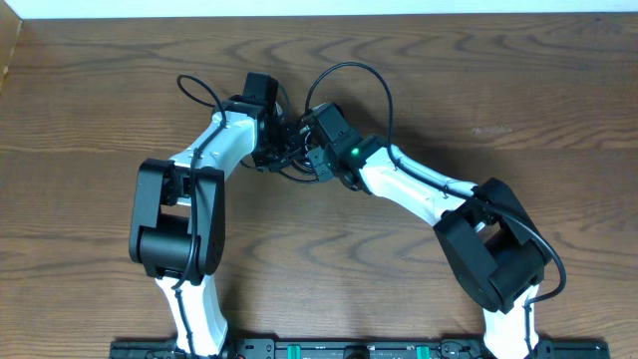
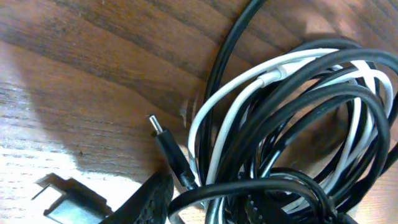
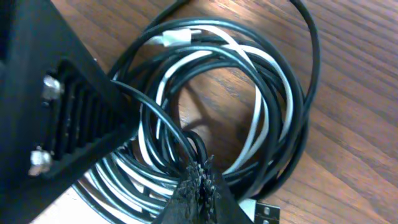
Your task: Untangle cables
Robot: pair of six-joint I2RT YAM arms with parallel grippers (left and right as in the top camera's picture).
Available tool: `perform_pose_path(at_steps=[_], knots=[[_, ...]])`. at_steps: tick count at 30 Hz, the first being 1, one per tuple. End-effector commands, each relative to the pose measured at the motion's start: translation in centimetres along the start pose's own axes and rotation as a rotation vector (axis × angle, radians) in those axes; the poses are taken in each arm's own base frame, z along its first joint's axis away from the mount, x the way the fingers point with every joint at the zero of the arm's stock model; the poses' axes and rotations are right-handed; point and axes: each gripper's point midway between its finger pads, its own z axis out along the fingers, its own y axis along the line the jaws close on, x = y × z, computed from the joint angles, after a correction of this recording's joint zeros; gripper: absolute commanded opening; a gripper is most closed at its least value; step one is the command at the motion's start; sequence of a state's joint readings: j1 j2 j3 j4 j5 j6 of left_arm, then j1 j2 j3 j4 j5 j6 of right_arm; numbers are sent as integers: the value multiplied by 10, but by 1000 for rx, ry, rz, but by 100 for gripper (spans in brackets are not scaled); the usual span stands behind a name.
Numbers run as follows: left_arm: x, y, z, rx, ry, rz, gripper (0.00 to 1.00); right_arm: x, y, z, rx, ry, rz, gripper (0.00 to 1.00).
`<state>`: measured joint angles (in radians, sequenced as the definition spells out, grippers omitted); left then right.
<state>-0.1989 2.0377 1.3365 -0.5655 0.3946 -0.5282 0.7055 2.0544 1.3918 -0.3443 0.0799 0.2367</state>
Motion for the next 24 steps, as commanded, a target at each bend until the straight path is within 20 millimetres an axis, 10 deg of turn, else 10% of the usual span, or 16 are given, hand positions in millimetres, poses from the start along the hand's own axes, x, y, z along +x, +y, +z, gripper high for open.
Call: perform_pose_path(at_steps=[1, 8, 12, 21, 24], knots=[[7, 4, 7, -4, 35, -20, 34, -13, 17, -14, -94, -32, 54, 1], [7, 4, 7, -4, 34, -20, 33, -36, 35, -36, -358, -54, 170, 1], [7, 4, 7, -4, 34, -20, 8, -36, 36, -44, -485, -23, 196, 1], [6, 5, 7, -6, 30, -21, 8, -34, 8, -45, -509, 6, 232, 1], [6, 5, 7, -6, 30, -21, 8, -26, -1, -40, -442, 25, 212, 18]])
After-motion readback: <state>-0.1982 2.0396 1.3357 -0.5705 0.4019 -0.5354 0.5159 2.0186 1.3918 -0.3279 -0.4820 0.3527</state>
